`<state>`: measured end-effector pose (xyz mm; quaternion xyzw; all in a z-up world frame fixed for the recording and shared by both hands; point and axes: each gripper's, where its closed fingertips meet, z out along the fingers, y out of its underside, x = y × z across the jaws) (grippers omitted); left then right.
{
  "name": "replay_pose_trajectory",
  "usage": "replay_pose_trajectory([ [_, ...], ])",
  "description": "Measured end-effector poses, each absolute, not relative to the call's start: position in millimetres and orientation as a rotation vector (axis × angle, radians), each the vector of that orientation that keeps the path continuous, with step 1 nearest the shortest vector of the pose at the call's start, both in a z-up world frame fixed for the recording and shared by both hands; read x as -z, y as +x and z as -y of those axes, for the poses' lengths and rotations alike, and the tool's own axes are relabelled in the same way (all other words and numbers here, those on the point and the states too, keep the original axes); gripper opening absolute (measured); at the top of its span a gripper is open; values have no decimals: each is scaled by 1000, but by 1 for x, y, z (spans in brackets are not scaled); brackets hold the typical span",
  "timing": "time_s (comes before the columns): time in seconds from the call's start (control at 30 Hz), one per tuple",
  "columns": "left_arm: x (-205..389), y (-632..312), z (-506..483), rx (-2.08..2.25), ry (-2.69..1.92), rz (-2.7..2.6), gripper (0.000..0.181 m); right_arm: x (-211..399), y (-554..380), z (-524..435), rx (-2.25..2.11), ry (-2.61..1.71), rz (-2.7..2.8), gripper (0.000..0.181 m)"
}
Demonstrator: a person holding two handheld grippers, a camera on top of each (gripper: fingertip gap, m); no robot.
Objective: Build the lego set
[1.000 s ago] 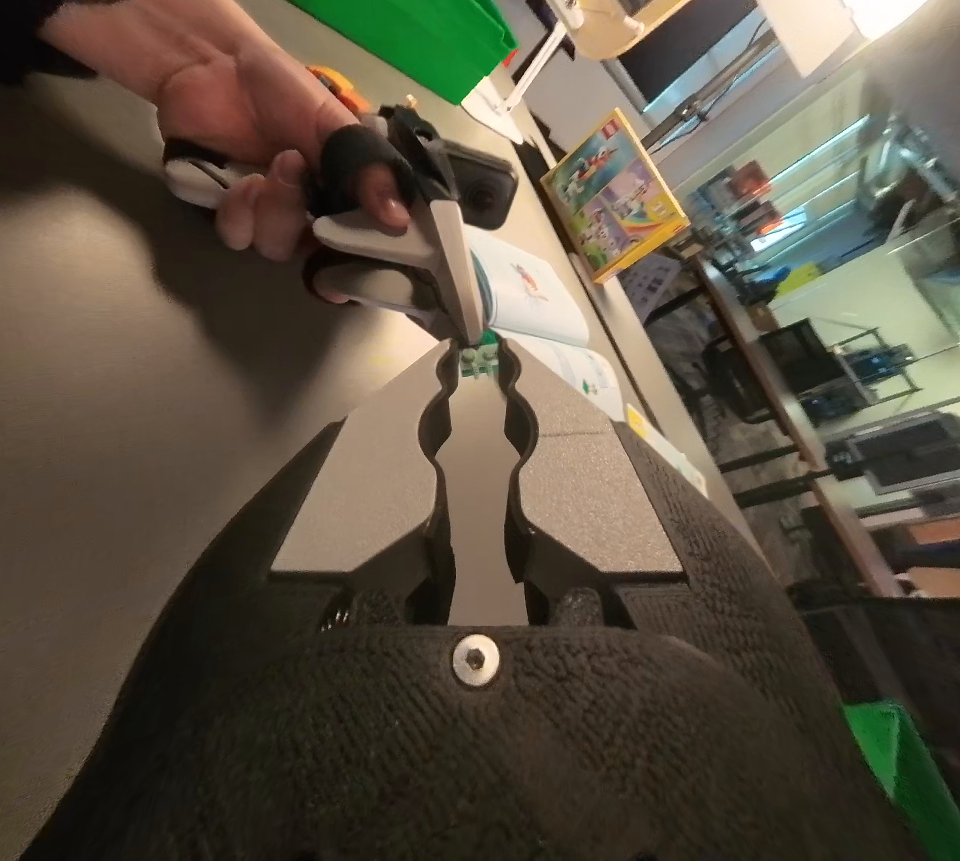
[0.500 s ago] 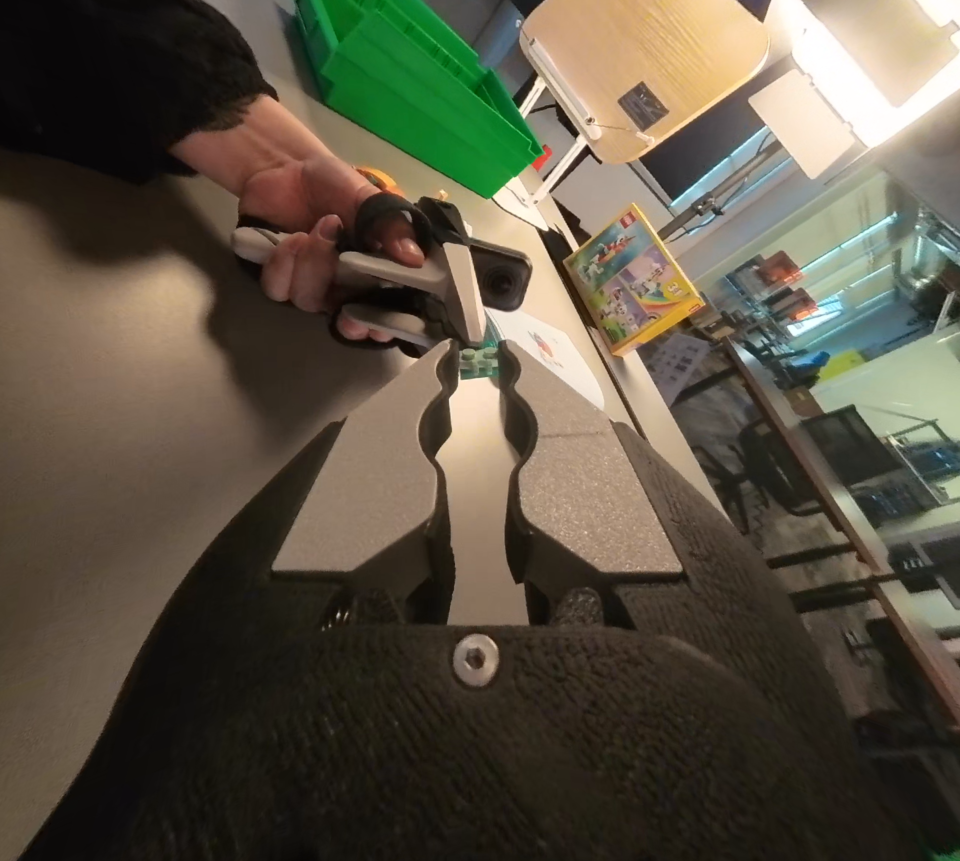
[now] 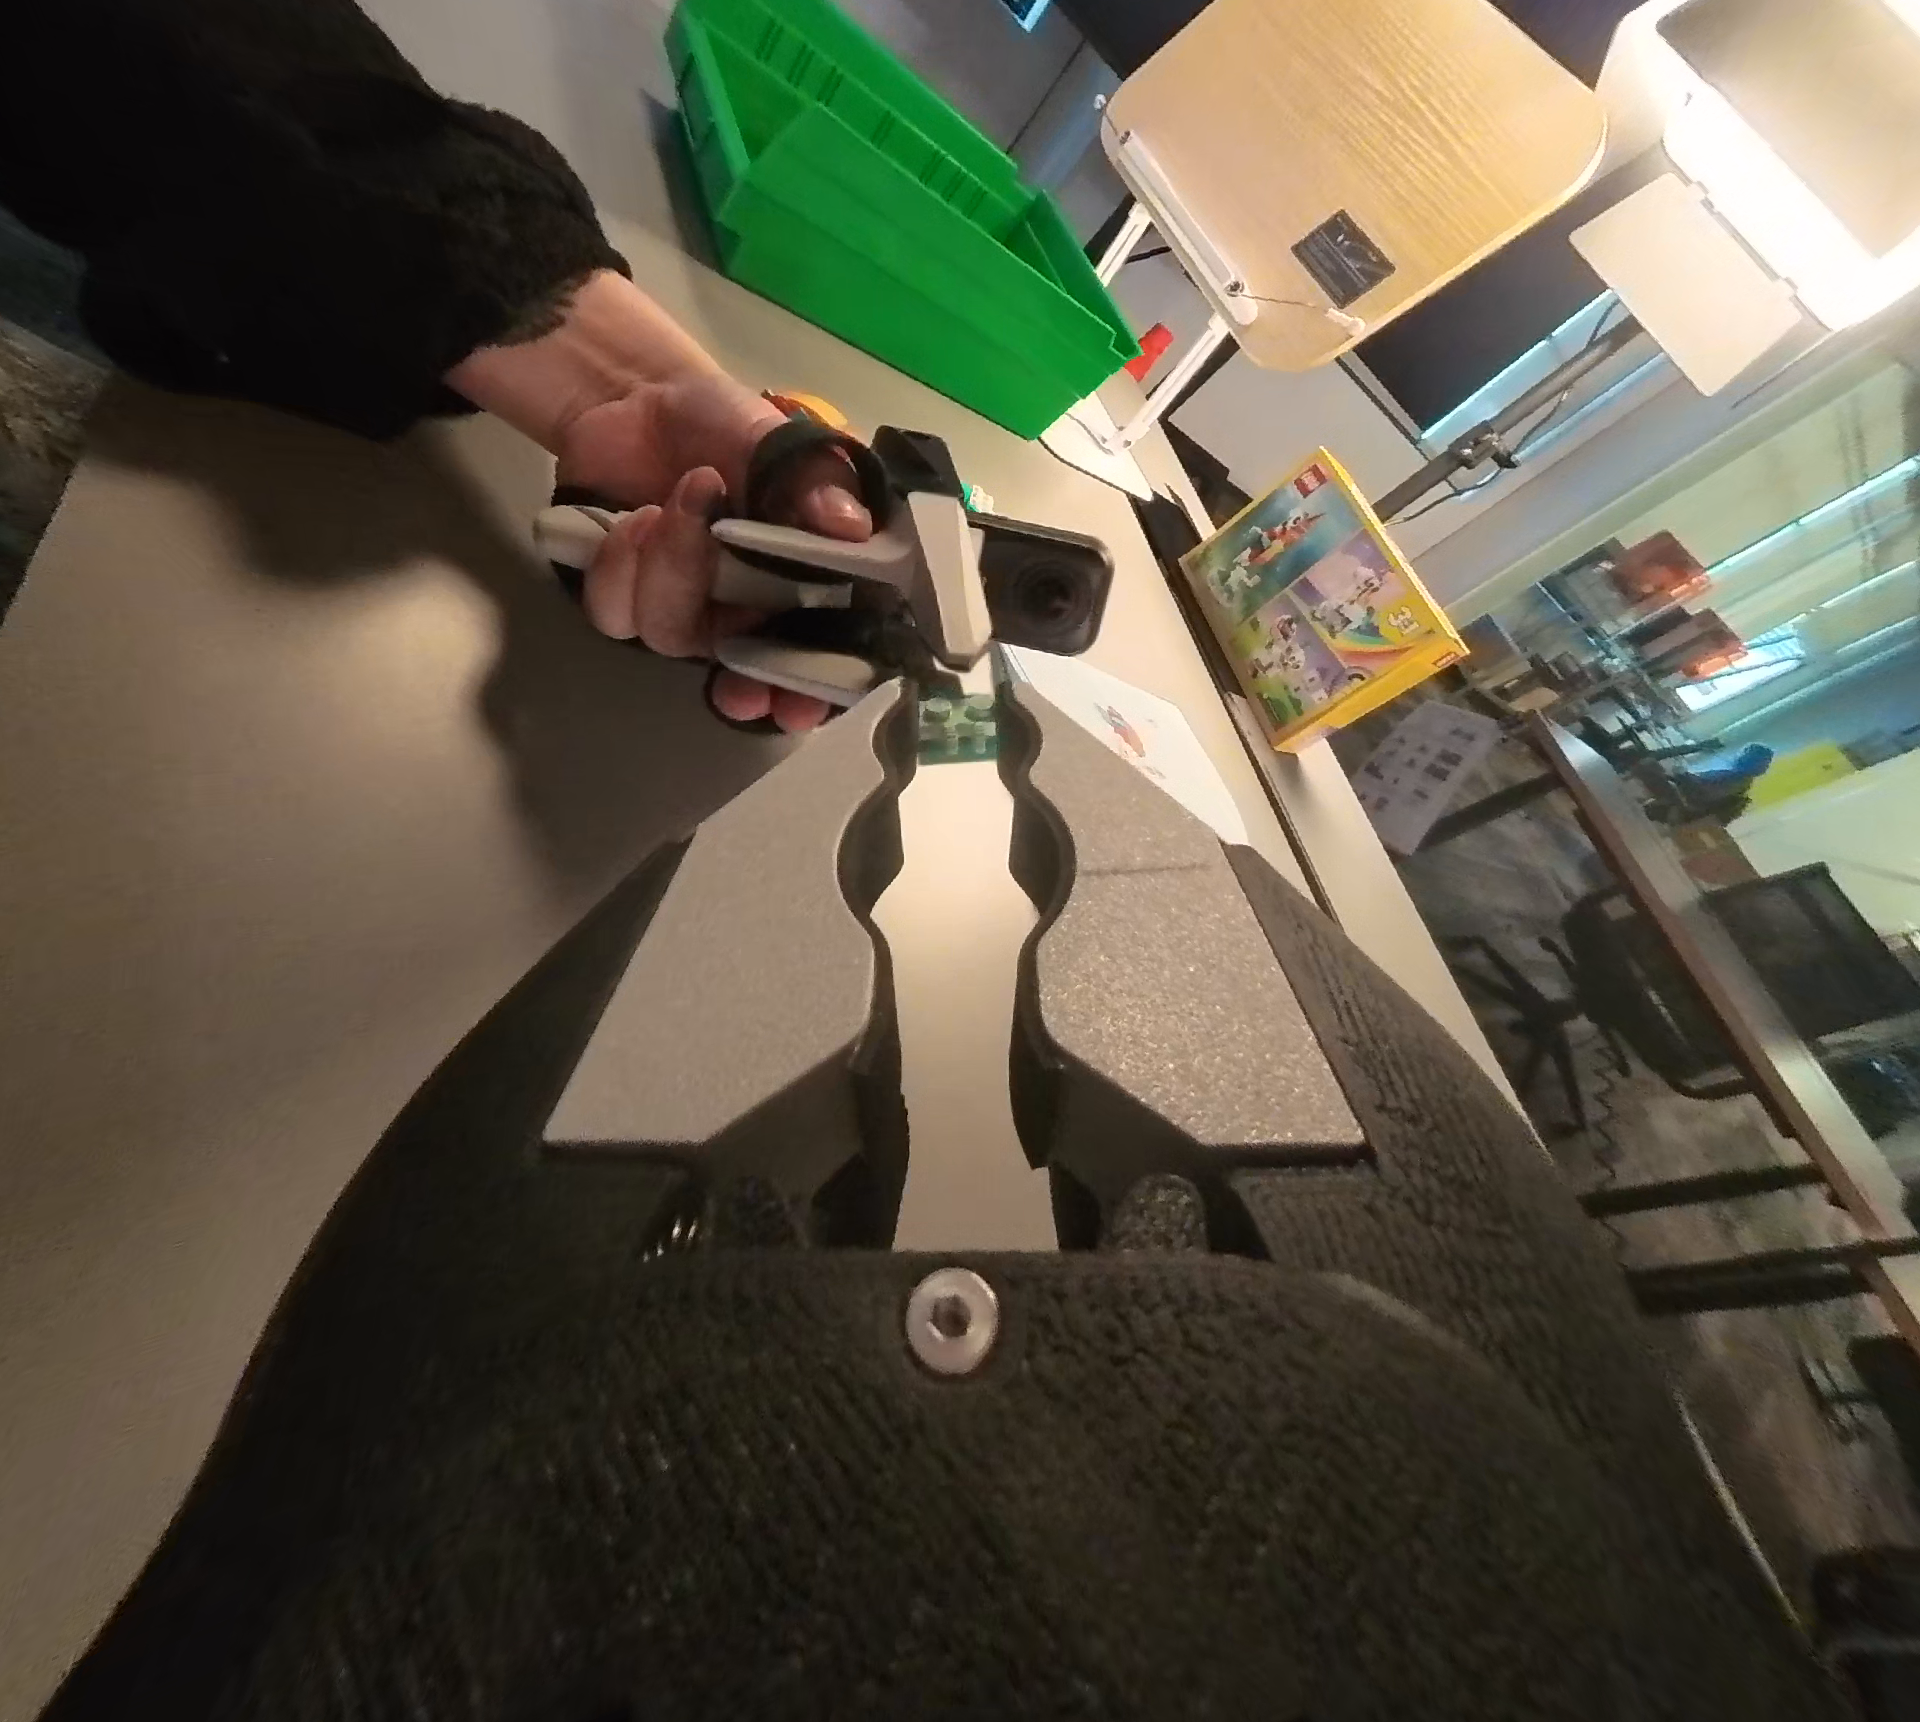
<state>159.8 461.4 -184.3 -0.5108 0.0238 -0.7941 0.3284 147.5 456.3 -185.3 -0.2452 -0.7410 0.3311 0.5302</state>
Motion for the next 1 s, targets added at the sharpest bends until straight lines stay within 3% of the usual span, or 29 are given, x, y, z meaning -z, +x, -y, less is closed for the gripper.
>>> replay_pose_trajectory([
  [0.1, 184, 166, -456, 2101, -1352, -101, 17, 187, 148, -454, -786, -573, 1789, 13],
  [1.0, 199, 164, -464, 2072, -1469, -40, 3, 198, 153, -457, -873, -638, 1858, 13],
])
